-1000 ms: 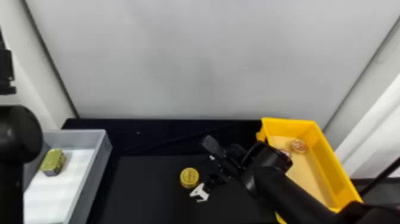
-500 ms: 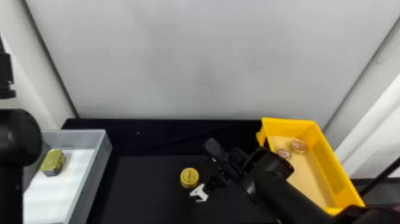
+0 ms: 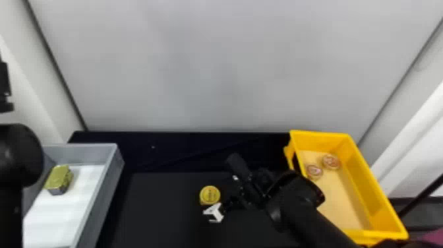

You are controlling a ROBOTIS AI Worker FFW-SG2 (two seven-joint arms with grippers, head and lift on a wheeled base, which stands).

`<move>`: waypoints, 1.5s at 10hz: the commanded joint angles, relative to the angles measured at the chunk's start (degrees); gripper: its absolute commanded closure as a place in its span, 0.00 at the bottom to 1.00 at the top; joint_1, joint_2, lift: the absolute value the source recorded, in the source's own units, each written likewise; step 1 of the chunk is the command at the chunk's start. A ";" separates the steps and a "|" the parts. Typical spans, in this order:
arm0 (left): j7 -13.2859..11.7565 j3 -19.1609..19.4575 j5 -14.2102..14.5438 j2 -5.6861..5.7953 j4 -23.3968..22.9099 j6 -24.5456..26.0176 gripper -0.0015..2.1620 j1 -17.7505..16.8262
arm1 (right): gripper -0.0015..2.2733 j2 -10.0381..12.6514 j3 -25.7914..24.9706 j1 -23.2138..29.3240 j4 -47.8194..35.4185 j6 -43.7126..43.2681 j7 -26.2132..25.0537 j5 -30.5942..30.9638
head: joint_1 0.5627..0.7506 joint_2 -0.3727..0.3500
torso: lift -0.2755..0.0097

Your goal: Pick up the round yellow can and place it in the yellow rectangular box

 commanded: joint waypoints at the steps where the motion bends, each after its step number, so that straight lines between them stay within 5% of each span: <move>1: -0.23 0.08 0.00 0.09 -0.05 -0.04 0.01 0.11 | 0.00 -0.14 1.02 0.25 -0.11 -0.10 -0.52 1.01 | 0.70 0.41 | 0.96; 5: -0.23 0.17 0.09 0.00 -0.05 -0.30 0.01 0.19 | 0.02 -0.49 1.11 0.25 0.33 0.08 -0.96 1.97 | 0.70 0.41 | 0.96; 8: -0.58 0.34 0.18 0.09 -0.14 -0.30 0.01 0.28 | 0.28 -0.40 0.50 0.51 -0.55 -0.27 -1.84 2.06 | 0.70 0.41 | 0.96; 11: -0.84 0.96 0.18 0.09 -1.02 0.14 0.01 0.81 | 0.33 -0.84 -0.38 1.75 -2.93 0.61 -1.14 2.68 | 0.70 0.41 | 0.96; 15: -0.84 2.63 0.70 0.09 -2.60 0.93 0.01 2.04 | 0.33 -2.42 -3.02 7.46 -16.46 8.79 1.77 3.56 | 0.71 0.41 | 0.96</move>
